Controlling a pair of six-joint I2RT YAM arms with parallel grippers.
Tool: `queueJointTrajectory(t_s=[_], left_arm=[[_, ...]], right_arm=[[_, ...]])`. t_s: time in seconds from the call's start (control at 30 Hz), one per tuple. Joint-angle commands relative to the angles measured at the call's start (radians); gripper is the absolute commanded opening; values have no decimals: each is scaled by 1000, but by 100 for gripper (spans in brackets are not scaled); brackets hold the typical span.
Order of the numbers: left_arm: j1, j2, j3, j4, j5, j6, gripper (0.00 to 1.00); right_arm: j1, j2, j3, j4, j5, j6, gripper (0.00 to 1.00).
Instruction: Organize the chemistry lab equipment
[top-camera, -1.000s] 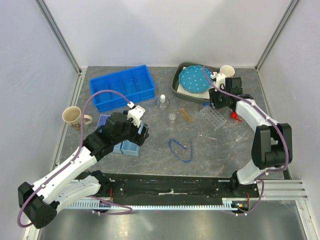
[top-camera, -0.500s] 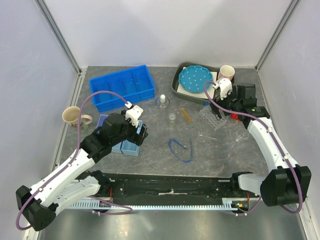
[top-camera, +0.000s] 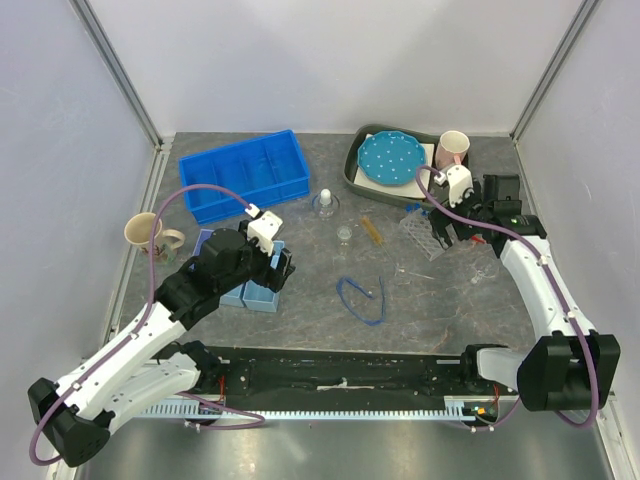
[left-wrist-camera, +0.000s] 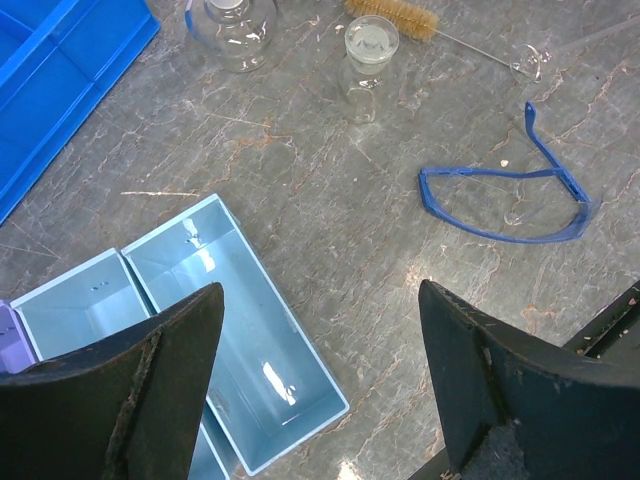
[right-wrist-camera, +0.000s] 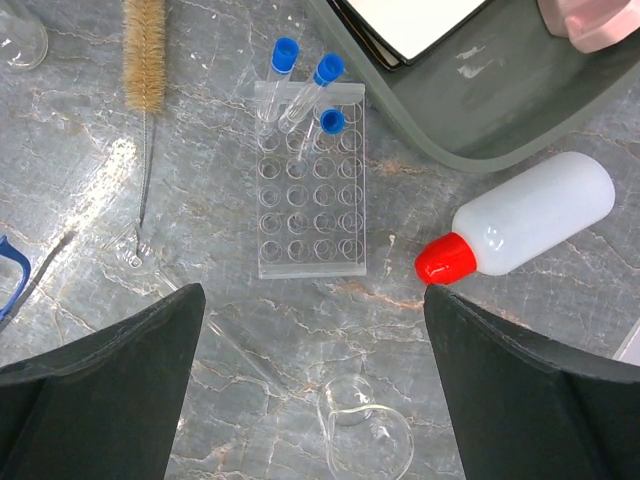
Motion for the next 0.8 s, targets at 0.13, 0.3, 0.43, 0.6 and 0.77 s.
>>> queueJointTrajectory(t_s=[0.13, 0.3, 0.43, 0.6, 0.77], left_arm=[[2, -30, 2, 21, 29, 24, 85], [2, -42, 0, 21, 35, 21, 85], [2, -45, 0, 20, 39, 22, 84], [2, -43, -1, 20, 53, 19, 84], [2, -40, -3, 21, 35, 21, 84]], right_arm=[[-89, 51, 69, -47, -78, 49, 98], [-162, 97, 106, -82, -94, 68, 98], [-194, 117, 120, -122, -56, 46, 98], [-250, 227, 201, -127, 17, 140, 98], [-290, 365, 256, -12, 49, 333, 98]])
